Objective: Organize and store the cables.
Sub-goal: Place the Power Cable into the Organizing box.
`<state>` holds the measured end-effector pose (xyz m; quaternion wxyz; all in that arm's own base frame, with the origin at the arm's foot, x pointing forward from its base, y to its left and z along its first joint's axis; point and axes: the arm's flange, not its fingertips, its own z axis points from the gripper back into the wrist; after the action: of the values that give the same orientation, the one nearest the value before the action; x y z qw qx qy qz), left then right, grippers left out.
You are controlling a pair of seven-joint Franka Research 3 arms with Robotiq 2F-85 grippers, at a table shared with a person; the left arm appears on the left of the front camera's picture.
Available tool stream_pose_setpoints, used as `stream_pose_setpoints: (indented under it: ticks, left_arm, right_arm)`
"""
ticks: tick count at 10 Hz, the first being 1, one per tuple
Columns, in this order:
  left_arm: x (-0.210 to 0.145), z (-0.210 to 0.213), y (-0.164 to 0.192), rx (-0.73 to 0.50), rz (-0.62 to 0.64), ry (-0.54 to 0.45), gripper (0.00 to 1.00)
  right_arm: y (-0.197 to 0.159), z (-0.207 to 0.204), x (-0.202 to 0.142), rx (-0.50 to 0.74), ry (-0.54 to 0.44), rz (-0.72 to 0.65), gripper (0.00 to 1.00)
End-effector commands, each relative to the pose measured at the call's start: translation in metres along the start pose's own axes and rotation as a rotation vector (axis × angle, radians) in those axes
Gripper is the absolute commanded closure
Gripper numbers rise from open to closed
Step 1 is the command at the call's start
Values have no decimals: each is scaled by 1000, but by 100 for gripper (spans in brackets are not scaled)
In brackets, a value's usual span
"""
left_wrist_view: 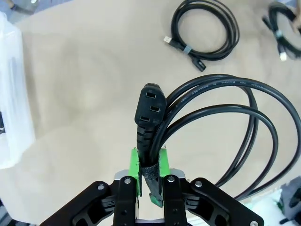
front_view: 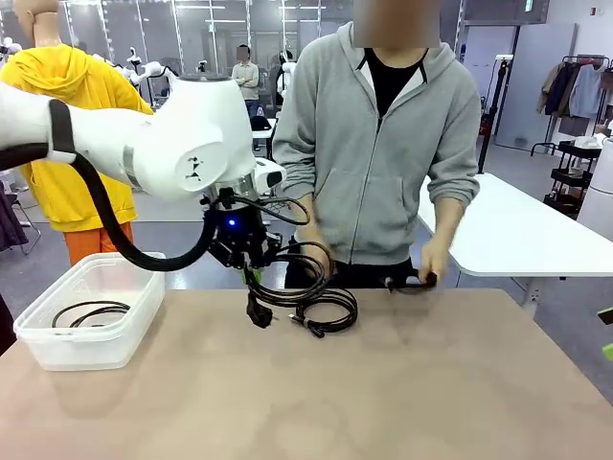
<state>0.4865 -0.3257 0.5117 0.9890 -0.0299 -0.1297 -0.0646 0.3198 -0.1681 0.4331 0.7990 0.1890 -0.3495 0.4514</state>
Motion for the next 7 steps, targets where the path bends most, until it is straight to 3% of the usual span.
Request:
stream_pose_setpoints:
  ticks: [1, 4, 7]
  left_arm:
    - [-9, 15, 37, 26, -102, 2, 94]
    - [-19, 39, 133, 22, -269, 25, 94]
    - [-26, 32, 226, 101, -282, -55, 94]
  right_arm:
    - [-2, 0, -1, -3, -14, 15, 0]
    - [-2, 0, -1, -3, -14, 15, 0]
    - [-2, 0, -1, -3, -14, 15, 0]
